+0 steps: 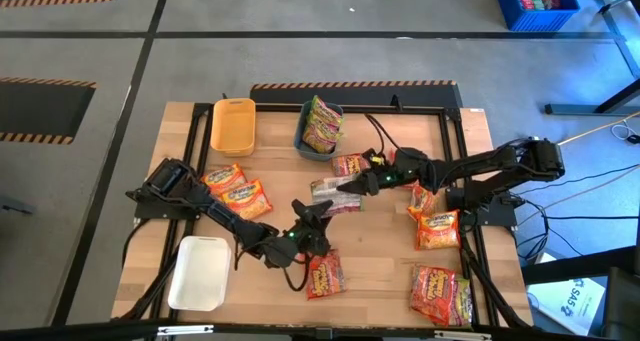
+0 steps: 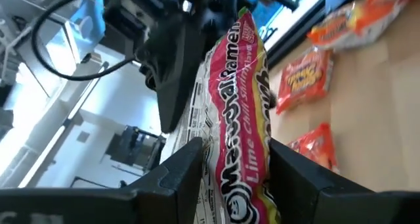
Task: Sort Maruchan noodles
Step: Put the green noodle pack into the blue bin
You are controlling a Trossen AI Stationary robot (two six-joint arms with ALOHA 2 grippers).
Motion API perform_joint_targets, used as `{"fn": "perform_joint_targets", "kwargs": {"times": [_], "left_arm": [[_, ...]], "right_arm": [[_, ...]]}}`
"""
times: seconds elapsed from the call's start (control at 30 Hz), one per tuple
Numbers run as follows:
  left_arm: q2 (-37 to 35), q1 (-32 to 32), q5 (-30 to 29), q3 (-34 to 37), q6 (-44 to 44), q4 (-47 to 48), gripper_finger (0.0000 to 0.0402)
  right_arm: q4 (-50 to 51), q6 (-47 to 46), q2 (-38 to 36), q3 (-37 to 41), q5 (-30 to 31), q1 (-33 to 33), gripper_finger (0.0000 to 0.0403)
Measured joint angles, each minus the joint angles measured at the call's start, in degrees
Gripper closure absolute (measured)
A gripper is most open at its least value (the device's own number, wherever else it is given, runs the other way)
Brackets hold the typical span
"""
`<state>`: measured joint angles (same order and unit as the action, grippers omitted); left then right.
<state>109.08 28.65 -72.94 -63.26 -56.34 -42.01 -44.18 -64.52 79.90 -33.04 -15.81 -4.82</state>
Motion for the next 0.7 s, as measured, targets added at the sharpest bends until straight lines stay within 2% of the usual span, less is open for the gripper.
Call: {"fn": "perform_joint_targets", "kwargs": {"times": [0.2,0.47,0.57,0.7], "left_arm": [[0.0,2.58,0.56,0.0,0.53,-4.61,0.0254],[0.0,4.58,-0.28,0.02,0.53,-8.43,0.0254],[0.0,4.08,-1.54,0.02,1.59,-7.97,0.0259],[0.0,3.73,-1.94,0.02,7.0,-5.32,0.026]], "right_arm": [[-0.18,0.29,-0.02,-0.04,6.94,-0.09,0.0189],[-0.73,3.51,-0.04,-0.04,8.83,-0.79,0.0189],[-0.67,7.89,-0.04,-0.04,6.12,-1.05,0.0189],[2.78,15.44,-0.04,-0.04,-2.83,-2.14,0.0189]]}}
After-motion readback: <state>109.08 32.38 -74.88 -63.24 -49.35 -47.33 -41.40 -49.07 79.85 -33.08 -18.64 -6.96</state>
